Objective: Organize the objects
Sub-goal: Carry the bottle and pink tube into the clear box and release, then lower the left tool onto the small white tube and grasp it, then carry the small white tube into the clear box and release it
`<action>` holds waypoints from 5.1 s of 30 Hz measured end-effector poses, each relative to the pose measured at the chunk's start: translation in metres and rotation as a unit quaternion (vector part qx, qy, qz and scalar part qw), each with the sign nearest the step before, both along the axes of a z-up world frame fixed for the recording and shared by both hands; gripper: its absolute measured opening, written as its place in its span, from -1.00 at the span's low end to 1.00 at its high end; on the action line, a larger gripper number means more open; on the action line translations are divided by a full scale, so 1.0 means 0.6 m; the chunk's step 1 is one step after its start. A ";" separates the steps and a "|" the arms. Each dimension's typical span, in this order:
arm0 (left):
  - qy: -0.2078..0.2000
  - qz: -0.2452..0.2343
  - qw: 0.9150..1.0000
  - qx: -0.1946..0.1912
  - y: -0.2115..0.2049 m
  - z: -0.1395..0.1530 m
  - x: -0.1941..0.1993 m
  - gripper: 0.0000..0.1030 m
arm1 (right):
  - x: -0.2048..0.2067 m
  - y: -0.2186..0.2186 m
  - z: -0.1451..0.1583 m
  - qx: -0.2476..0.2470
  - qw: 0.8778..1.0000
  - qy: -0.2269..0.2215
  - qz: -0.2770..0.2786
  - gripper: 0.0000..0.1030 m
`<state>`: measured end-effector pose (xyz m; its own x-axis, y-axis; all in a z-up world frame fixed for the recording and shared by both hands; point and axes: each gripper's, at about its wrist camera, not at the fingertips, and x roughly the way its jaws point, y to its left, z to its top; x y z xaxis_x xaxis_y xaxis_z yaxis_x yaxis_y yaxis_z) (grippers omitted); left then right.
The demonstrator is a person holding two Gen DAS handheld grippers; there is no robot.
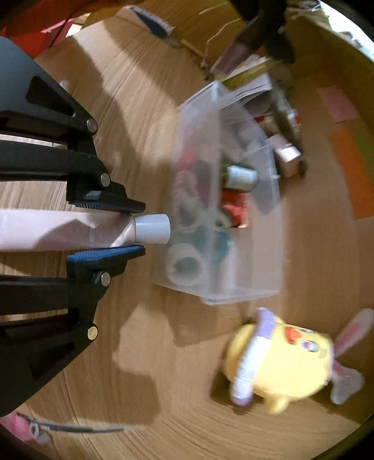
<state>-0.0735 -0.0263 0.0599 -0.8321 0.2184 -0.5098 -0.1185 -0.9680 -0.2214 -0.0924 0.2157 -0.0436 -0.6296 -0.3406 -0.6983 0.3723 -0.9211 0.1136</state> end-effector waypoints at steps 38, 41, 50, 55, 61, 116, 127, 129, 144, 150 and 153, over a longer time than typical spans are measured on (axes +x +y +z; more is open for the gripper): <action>-0.063 0.024 0.998 -0.011 0.003 -0.060 -0.130 -0.51 | -0.165 -0.134 0.113 0.070 0.987 0.130 0.059 -0.62; -0.074 0.018 0.997 -0.017 0.011 -0.073 -0.136 -0.51 | -0.167 -0.146 0.105 0.077 0.987 0.123 0.067 -0.62; -0.078 0.008 0.997 -0.023 0.012 -0.075 -0.133 -0.51 | -0.152 -0.161 0.103 0.074 0.988 0.100 0.087 -0.25; -0.077 0.011 0.997 -0.022 0.005 -0.069 -0.127 -0.42 | -0.114 -0.145 0.122 0.060 0.987 0.115 0.090 -0.01; -0.048 0.018 0.998 -0.033 0.005 -0.048 -0.093 0.15 | -0.065 -0.119 0.139 0.059 0.985 0.140 0.082 0.14; -0.189 -0.135 0.969 -0.087 0.116 -0.226 0.091 0.47 | 0.024 -0.029 -0.025 0.012 0.999 -0.022 0.036 -0.75; -0.169 -0.143 0.965 -0.142 0.159 -0.231 0.111 -0.72 | 0.035 -0.006 -0.028 -0.009 0.999 -0.028 0.028 -0.75; -0.169 -0.148 0.965 -0.134 0.158 -0.228 0.111 -0.72 | 0.035 -0.009 -0.026 -0.009 0.999 -0.025 0.032 -0.75; -0.111 -0.093 0.985 -0.093 0.108 -0.157 0.072 -0.72 | 0.030 -0.025 0.011 -0.020 0.999 0.006 0.041 -0.74; -0.084 -0.066 0.992 -0.063 0.081 -0.123 0.044 -0.72 | 0.018 -0.034 0.043 -0.033 0.998 0.030 0.041 -0.74; -0.070 -0.055 0.995 -0.055 0.071 -0.107 0.030 -0.72 | 0.010 -0.039 0.059 -0.033 0.998 0.043 0.041 -0.74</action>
